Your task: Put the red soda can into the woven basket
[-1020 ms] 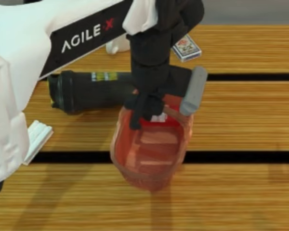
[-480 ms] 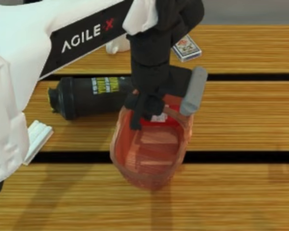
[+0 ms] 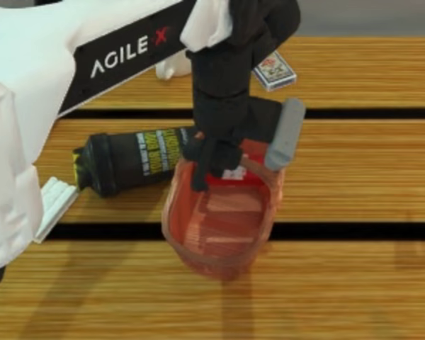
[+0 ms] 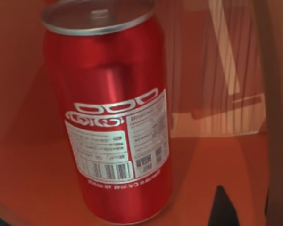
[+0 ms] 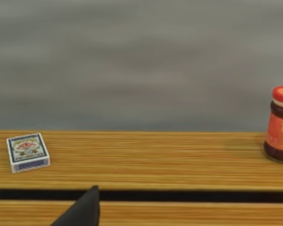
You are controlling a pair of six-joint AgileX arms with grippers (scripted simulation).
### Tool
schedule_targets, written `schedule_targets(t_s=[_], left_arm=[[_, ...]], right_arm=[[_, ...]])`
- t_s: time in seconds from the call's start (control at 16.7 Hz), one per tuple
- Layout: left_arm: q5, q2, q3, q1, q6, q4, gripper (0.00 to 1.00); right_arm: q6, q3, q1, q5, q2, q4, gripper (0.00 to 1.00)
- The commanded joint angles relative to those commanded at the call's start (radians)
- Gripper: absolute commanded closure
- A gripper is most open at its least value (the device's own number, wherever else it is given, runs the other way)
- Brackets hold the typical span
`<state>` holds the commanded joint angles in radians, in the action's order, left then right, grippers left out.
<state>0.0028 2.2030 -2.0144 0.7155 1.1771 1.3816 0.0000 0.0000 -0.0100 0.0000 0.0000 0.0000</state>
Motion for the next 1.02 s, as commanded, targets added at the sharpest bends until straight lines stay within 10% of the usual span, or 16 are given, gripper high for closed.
schedule_targets(t_s=[1.02], left_arm=[[0.000, -0.011, -0.088, -0.031, 0.021, 0.103, 1.00]], right_arm=[[0.000, 0.000, 0.000, 0.000, 0.000, 0.000, 0.00]])
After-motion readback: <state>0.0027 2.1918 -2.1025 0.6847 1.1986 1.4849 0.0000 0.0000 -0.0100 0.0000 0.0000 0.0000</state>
